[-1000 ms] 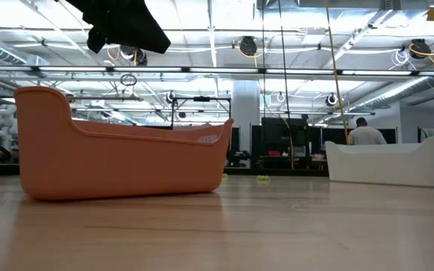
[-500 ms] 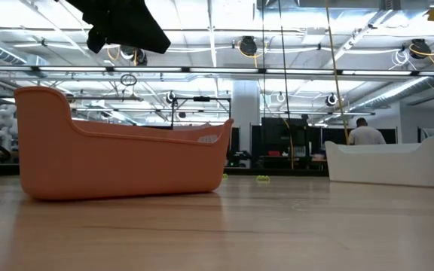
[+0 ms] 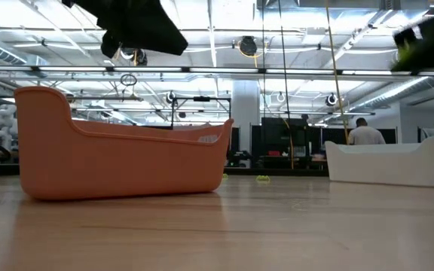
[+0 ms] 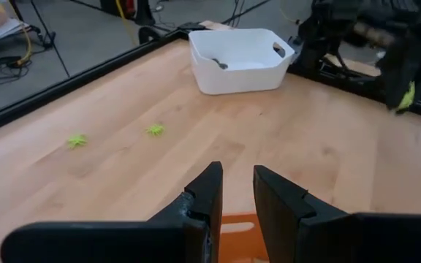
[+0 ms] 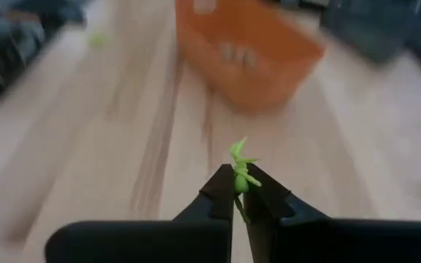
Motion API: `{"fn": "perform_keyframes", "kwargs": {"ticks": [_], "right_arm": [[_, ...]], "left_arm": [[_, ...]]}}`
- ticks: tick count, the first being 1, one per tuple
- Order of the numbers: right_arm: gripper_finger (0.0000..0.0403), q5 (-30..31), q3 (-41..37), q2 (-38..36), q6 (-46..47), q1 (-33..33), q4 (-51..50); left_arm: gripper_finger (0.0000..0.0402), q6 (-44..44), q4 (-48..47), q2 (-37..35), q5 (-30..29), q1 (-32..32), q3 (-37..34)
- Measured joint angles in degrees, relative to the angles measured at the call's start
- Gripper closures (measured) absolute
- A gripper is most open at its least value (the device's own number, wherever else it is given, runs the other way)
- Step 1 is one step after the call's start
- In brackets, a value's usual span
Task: Sort Halloween decoration
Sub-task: Put the green spider toy into the black bin
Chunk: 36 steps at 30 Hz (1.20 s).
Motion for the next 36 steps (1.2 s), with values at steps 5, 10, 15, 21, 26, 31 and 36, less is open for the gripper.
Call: {"fn": "perform_keyframes", "kwargs": {"ticks": [5, 10, 15, 21, 26, 31, 36], "right_arm": [[0.0401, -5.4, 0.0, -6.8, -13.0, -4.4, 7.4], [0.0402, -9.1, 0.0, -13.1, -21.7, -8.4, 10.3], [0.0402, -9.7, 0.0, -15.3, -27.3, -12.0, 15.8], [0.0402, -19.4, 0.0, -15.0, -30.9, -15.9, 21.6], [0.0402, -21.3, 0.1, -15.1, -33.3, -17.0, 24.7], [0.0402, -21.3, 0.1, -15.1, -34.7, -17.7, 25.0], [0.0402, -21.3, 0.1, -15.1, -34.7, -17.8, 24.9]], "left_arm": [[0.0324, 1.0, 2.2, 0.6, 0.5, -0.3, 0.0], [0.0324, 1.2, 2.1, 0.6, 0.6, -0.8, 0.0], [0.0324, 1.3, 2.1, 0.6, 0.6, -0.8, 0.0], [0.0324, 1.3, 2.1, 0.6, 0.6, -0.8, 0.0], [0.0324, 1.3, 2.1, 0.6, 0.6, -0.8, 0.0], [0.0324, 1.1, 2.1, 0.6, 0.6, -0.8, 0.0], [0.0324, 1.0, 2.0, 0.6, 0.6, -0.8, 0.0]]}}
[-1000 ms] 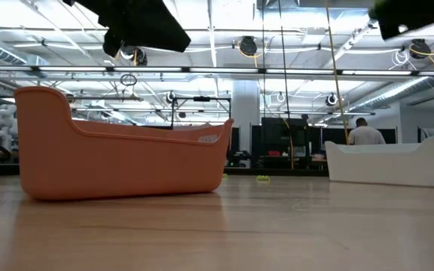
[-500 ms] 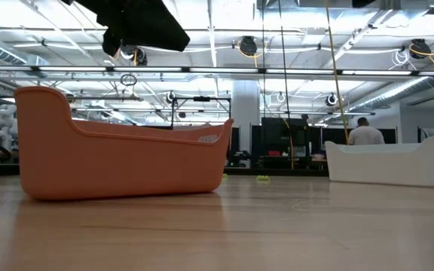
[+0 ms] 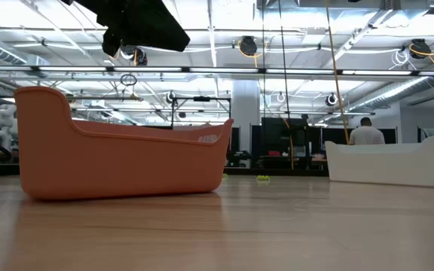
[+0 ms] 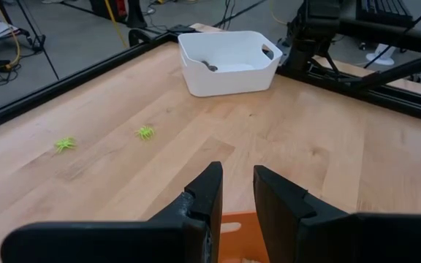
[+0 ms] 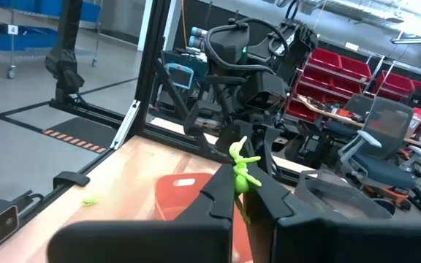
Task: Sort Halloween decoration
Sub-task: Put the green spider toy into the black bin
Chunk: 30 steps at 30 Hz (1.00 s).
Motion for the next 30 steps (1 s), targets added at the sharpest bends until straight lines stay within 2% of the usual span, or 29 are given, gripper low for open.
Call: {"fn": "perform_keyframes", "kwargs": {"ticks": [14, 22, 30], "right_arm": [[0.0402, 0.0, 0.1, 0.0, 0.4, 0.0, -1.0], [0.0403, 0.0, 0.1, 0.9, 4.9, 0.0, -2.9], [0.0403, 0.1, 0.1, 6.8, 6.6, 0.0, -0.5]], "left_arm": [[0.0324, 0.6, 1.2, 0.0, 0.0, 0.0, 0.0], [0.0324, 7.8, 8.2, 0.0, 0.0, 0.0, 0.0], [0.0324, 16.9, 17.3, 0.0, 1.8, 0.1, 0.1]]}}
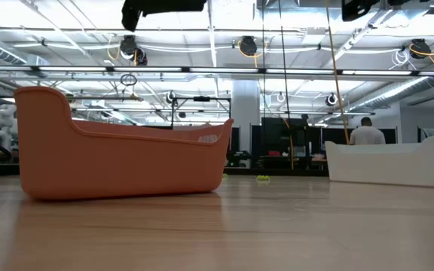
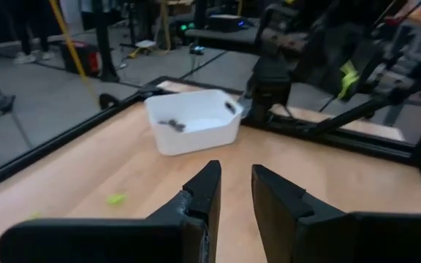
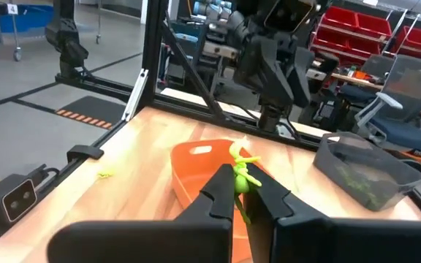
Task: Sort Halloween decoration
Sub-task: Put the green spider toy into the black bin
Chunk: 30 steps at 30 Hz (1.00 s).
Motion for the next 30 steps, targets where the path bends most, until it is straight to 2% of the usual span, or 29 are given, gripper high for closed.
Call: {"fn": "perform_keyframes", "kwargs": {"ticks": [5, 11, 17, 21, 30], "right_arm": [[0.0403, 0.0, 0.0, 5.2, 0.1, 0.0, 5.4], [0.0403, 0.1, 0.0, 11.7, 0.1, -0.9, 15.1], [0.0403, 0.1, 0.0, 16.6, 0.0, -2.6, 25.0], [0.0403, 0.1, 0.0, 19.1, 0.0, -3.9, 28.8], [0.0403, 0.1, 0.0, 22.3, 2.7, -6.4, 31.6]], "left_arm": [[0.0324, 4.3, 6.6, 2.4, 3.0, 0.0, 0.0], [0.0324, 12.4, 19.6, 7.7, 8.1, 0.4, 0.0], [0.0324, 19.0, 29.0, 10.4, 9.8, 0.8, 0.0], [0.0324, 19.0, 29.6, 10.4, 13.6, 2.1, 0.0], [0.0324, 13.1, 29.7, 10.4, 17.4, 4.2, 0.0]]}}
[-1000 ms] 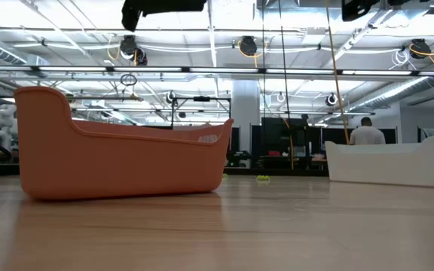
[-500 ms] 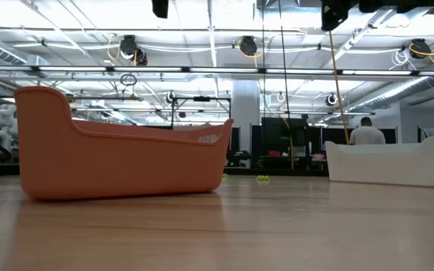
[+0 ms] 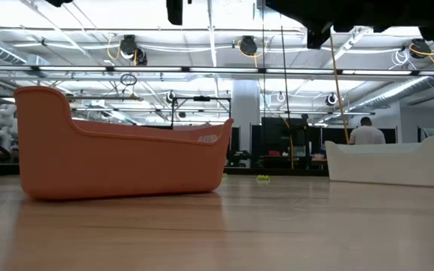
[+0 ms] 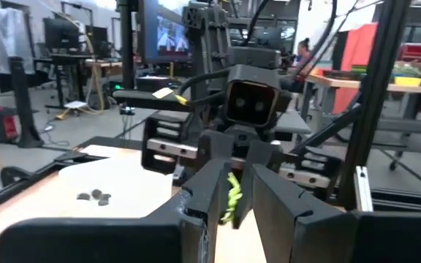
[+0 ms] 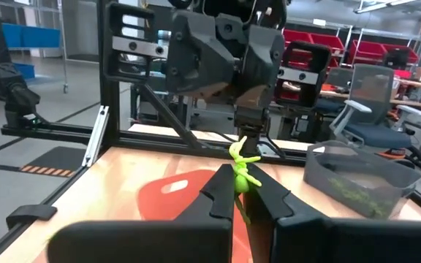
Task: Sort Halloween decoration
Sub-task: Put the green spider toy into the black bin
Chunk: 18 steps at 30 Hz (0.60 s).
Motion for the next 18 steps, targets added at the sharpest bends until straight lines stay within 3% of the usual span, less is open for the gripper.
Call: {"fn": "perform_keyframes", "kwargs": {"ticks": [9, 18], "right_arm": [[0.0403, -0.1, 0.0, 0.5, 0.2, -1.2, 0.6], [0.0403, -0.1, 0.0, 0.5, 0.3, -1.5, 0.6]], "left_arm": [[0.0324, 2.9, 1.0, 1.4, 1.8, 0.6, 0.1], [0.0324, 5.5, 0.4, 6.8, 2.9, 2.6, 5.4]]}}
